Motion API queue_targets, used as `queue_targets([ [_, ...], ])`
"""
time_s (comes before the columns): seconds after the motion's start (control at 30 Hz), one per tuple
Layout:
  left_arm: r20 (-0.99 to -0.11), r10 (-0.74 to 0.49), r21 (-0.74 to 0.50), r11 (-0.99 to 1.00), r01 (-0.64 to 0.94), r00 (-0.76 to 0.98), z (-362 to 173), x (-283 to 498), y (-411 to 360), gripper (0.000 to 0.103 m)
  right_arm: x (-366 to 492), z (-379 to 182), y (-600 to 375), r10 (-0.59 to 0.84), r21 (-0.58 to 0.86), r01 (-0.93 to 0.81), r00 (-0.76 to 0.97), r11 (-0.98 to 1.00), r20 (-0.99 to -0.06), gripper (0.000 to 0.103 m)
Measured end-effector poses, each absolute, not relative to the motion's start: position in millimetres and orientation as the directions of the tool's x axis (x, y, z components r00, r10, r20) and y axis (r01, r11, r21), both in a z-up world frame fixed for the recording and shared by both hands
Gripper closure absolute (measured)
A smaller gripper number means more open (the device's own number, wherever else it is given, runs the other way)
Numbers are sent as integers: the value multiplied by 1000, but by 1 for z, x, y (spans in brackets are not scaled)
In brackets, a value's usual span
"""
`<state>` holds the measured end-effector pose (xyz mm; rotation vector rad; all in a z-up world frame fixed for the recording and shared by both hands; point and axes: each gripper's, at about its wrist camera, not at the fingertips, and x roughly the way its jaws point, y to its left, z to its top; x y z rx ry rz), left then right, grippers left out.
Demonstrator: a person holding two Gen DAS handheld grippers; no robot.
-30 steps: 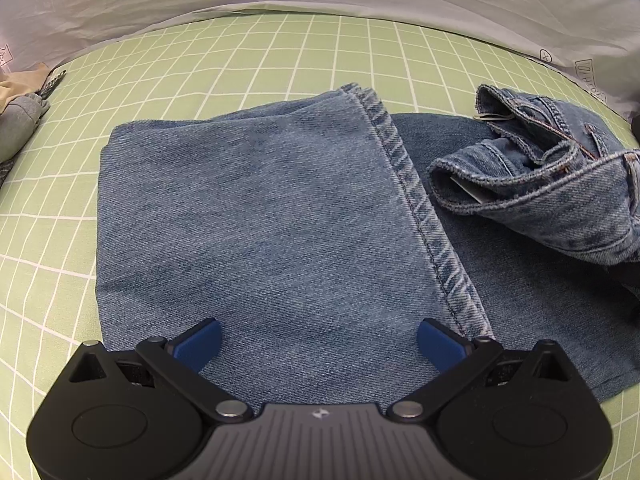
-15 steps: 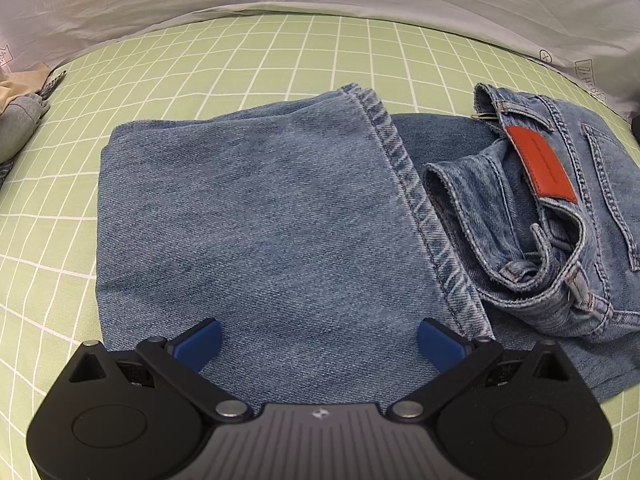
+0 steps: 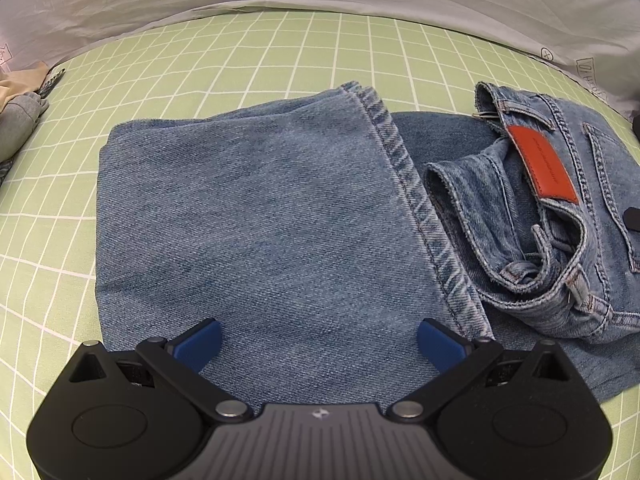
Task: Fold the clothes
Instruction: 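Grasp the folded waistband end with the right gripper and fold it over the stack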
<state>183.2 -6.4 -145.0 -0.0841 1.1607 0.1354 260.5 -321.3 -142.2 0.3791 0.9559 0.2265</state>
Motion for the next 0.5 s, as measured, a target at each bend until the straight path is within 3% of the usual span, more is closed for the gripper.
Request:
queue_targets([
  [0.07,-918,63,4,989,-149,391,-145,183,-7,0,260,-141,-321,357,429,-7,565,903,-744,31],
  [0.1,-918,63,4,989,-149,391,-145,183,-7,0,259,-140,-320,361,438,1,567,899,-741,51],
  [0.23,-919,62,4,989,-148,390,-145,183,-8,0,252,-130,-321,382,480,6,595,877,-707,76],
  [0.5,-947,101,47,983,-180,304,-135,193,-5,0,233,-71,-289,404,447,-120,670,887,-623,81],
])
